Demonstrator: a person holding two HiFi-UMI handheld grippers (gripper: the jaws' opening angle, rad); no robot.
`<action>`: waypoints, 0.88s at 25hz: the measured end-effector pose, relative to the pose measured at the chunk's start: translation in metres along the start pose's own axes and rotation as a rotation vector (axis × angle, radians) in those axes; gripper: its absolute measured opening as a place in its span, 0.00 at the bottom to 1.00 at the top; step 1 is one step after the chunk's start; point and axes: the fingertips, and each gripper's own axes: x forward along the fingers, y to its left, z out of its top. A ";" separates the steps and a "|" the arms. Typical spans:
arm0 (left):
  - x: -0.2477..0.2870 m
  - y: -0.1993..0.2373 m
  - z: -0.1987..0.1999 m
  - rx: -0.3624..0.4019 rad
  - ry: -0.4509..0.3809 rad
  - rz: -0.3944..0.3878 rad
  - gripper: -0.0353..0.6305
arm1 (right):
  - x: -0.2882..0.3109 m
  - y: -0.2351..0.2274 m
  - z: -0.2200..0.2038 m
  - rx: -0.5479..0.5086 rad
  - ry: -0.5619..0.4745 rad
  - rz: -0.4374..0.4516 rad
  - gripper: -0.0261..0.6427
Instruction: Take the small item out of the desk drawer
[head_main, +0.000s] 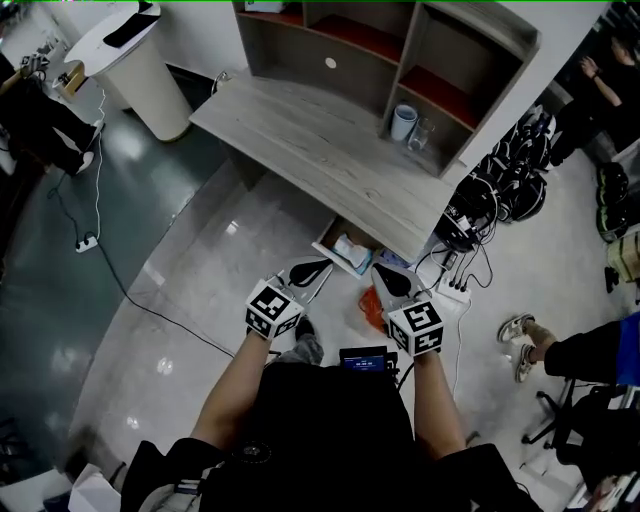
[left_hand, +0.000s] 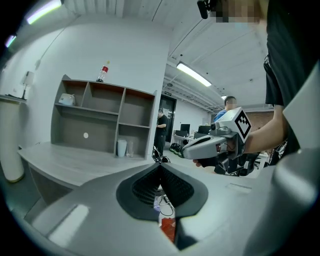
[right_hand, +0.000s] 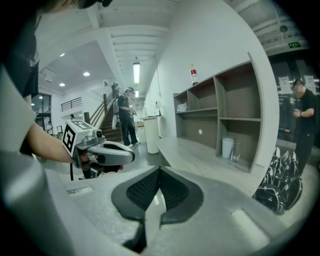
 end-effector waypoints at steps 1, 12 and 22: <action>0.001 0.005 0.001 0.003 0.001 -0.011 0.06 | 0.004 -0.001 0.002 0.002 -0.001 -0.010 0.04; 0.004 0.042 0.007 0.027 0.014 -0.112 0.06 | 0.035 -0.001 0.014 0.025 0.004 -0.100 0.04; 0.024 0.031 0.008 0.022 0.029 -0.108 0.06 | 0.027 -0.016 0.018 0.010 0.016 -0.080 0.04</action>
